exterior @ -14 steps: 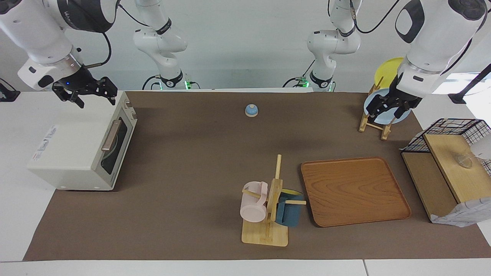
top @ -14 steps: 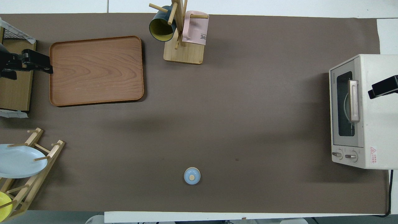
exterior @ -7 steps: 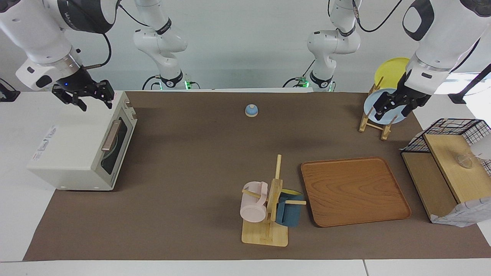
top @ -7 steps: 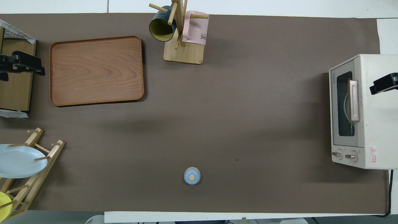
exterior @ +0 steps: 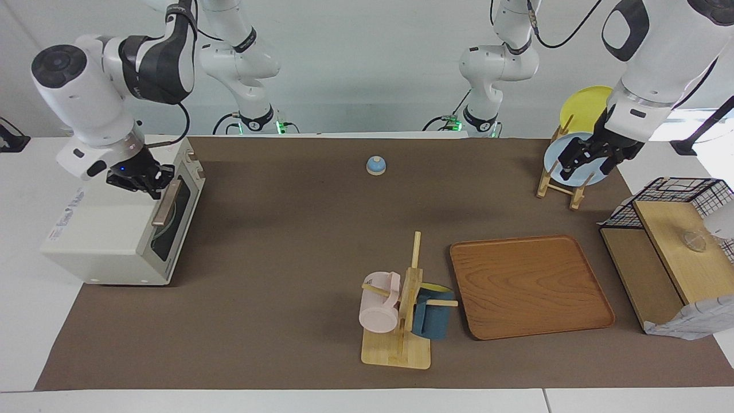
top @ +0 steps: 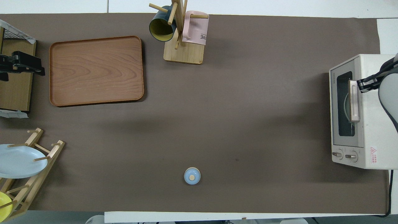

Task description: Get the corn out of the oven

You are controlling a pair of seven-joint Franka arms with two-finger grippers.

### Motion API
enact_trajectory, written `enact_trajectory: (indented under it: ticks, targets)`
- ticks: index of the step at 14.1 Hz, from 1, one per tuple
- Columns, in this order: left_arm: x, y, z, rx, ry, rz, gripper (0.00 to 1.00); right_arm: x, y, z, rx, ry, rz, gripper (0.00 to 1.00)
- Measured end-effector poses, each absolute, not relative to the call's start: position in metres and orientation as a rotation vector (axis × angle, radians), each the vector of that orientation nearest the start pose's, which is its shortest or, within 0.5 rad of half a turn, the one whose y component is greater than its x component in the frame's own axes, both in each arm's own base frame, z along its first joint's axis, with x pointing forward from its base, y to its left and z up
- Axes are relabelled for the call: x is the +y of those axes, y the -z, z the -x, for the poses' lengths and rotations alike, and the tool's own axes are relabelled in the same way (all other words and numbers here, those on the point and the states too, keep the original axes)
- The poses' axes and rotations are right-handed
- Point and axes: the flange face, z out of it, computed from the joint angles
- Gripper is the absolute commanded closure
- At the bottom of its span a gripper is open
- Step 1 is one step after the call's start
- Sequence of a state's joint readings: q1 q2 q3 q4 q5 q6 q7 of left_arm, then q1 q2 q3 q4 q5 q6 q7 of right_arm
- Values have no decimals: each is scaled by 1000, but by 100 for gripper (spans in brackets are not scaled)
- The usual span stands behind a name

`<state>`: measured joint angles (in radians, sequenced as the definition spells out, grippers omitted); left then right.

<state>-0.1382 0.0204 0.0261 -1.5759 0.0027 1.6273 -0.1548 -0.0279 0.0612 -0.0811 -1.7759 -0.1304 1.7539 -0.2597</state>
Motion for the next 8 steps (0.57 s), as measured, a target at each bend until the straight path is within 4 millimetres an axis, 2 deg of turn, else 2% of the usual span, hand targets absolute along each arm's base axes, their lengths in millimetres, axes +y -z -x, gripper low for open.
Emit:
enact_trajectory:
  ticks: [4,8]
  targets:
    - [-63,-616,-563,-67,47,3141,0,-73,-477,-565,-314,-196,3244,100]
    - [-63,-616,-563,-67,47,3141,0,-69,-473,-565,-326,-197,3243,100]
